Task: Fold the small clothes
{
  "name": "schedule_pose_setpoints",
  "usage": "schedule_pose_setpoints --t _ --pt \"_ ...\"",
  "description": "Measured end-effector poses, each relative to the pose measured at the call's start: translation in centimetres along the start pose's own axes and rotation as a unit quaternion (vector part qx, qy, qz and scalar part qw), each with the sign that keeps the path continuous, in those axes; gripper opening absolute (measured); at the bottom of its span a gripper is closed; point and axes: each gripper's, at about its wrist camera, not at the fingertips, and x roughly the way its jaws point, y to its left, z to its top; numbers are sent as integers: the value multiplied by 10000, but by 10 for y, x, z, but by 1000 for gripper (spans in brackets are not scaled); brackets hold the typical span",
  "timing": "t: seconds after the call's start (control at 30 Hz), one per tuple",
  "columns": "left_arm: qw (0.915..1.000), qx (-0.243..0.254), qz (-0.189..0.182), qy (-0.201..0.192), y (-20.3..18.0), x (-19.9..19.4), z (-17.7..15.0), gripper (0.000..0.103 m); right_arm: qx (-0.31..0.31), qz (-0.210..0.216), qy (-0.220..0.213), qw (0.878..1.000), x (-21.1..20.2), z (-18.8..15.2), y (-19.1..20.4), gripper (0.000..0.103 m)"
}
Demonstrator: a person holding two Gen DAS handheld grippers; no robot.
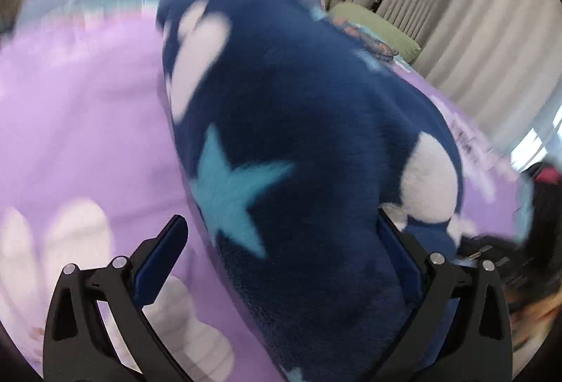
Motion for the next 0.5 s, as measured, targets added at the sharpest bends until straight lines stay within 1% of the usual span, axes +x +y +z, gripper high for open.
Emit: schedule_pose_setpoints --t 0.03,0.07,0.13,0.2,0.23,0.27,0.3,0.33,0.37,0.4,0.43,0.47,0.5 --pt "9995 199 220 -96 -7 -4 0 102 -49 13 39 10000 -1 1 1 10" --pt "9987 324 361 -158 -11 -8 0 102 -55 32 74 10000 -2 4 1 12" --pt "9976 437 499 -212 -18 -12 -2 102 74 107 91 9999 -12 11 3 15" --pt "9969 450 582 -277 -21 -16 -3 102 2 165 -185 9997 -29 22 11 21" --pt "9966 477 593 -326 -21 -16 -2 99 -156 140 -424 9989 -39 28 20 21" --pt "9961 547 568 -406 -24 -19 -1 95 -341 167 -653 9971 -48 34 31 21" --pt "9957 629 483 -470 -28 -25 -1 82 -480 221 -793 9954 -51 38 39 23" --pt "9957 670 353 -537 -30 -35 0 70 -569 250 -852 9944 -50 41 44 24" --pt "9959 636 234 -594 -31 -42 1 63 -649 225 -827 9942 -44 45 49 24" --pt "9962 568 38 -658 -33 -50 3 46 -685 106 -628 9956 -30 47 51 24" --pt "9955 509 -154 -779 -32 -61 8 30 -671 -30 -328 9972 -9 47 49 24" --pt "9949 510 -229 -845 -33 -64 14 26 -642 -60 -183 9978 6 45 45 24" --pt "9943 533 -263 -881 -35 -62 24 26 -578 -75 -189 9981 18 42 39 24"
